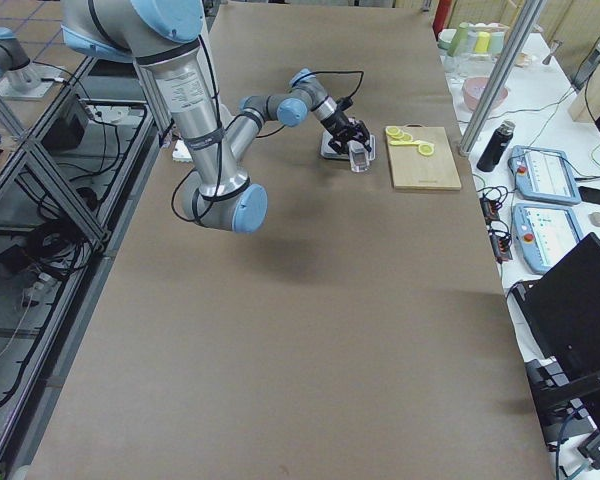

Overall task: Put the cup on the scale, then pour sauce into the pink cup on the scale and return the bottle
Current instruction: 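Tilt the sauce bottle with the right gripper to pour into the cup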

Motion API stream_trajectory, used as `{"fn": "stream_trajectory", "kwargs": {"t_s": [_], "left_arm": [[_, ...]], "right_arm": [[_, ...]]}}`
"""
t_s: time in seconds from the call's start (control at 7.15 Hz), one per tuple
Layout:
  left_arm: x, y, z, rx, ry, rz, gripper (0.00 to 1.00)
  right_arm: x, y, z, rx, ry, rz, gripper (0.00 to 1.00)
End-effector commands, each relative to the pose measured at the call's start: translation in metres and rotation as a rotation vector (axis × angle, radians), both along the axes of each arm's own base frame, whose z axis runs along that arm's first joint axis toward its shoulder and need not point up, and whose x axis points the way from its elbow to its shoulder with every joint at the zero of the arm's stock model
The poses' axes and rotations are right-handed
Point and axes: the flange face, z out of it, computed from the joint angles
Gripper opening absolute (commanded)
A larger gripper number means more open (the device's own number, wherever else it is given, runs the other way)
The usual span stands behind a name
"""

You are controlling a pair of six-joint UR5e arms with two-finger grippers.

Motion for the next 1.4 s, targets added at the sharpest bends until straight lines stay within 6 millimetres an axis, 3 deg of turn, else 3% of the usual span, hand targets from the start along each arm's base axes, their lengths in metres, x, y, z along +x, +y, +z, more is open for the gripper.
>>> {"fn": "stream_trajectory", "kwargs": {"t_s": [0.0,1.26], "left_arm": [[-0.001,0.000,0.001,-0.001,0.000,-0.001,0.97],[-0.002,-0.001,0.004,-0.007,-0.001,-0.004,0.97]], "right_arm": [[-0.010,-0.002,0.001,0.010,0.057,0.002,0.25],[-0.019,-0.013,-0.016,0.053,0.239,-0.021,0.23]]}}
